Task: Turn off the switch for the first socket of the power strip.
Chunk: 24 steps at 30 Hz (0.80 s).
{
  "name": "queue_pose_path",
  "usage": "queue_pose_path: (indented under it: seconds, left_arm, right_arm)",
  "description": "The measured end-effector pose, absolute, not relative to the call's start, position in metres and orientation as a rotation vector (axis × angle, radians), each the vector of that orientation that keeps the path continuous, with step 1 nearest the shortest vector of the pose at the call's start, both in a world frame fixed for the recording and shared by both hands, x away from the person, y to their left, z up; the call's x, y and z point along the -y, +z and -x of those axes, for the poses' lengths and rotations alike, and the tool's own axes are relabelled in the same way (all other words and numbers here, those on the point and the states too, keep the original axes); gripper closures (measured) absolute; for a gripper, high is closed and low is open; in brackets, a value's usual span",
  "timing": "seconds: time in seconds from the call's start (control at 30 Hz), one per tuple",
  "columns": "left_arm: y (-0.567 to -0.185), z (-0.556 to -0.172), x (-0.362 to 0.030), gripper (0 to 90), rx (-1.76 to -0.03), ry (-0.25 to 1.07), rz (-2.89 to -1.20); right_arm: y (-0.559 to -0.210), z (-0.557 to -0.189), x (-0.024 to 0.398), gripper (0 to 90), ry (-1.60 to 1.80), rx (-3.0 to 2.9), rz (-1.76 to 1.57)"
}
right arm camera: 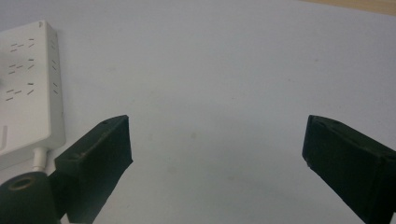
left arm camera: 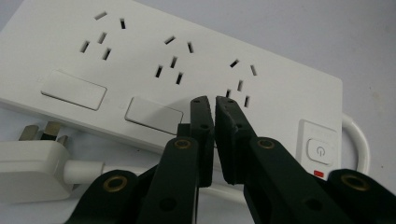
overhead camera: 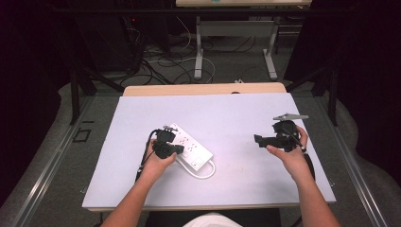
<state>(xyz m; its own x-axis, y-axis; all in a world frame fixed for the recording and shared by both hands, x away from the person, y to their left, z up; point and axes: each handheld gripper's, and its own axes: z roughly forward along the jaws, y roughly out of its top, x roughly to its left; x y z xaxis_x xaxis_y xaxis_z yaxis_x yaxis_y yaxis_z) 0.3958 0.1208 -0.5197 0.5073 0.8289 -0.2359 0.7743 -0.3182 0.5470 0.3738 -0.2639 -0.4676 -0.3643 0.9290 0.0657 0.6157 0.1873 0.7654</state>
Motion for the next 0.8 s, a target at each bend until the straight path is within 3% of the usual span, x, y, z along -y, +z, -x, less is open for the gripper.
queue_pose_path:
  seconds: [0.8]
  left_arm:
    - [-0.5211,-0.3959,-0.1201,87.8,-1.282,0.143,-2.153]
  right_arm:
    - [-0.4661,-0.3732,0.2639,10.2,1.022,-2.046,-1.446]
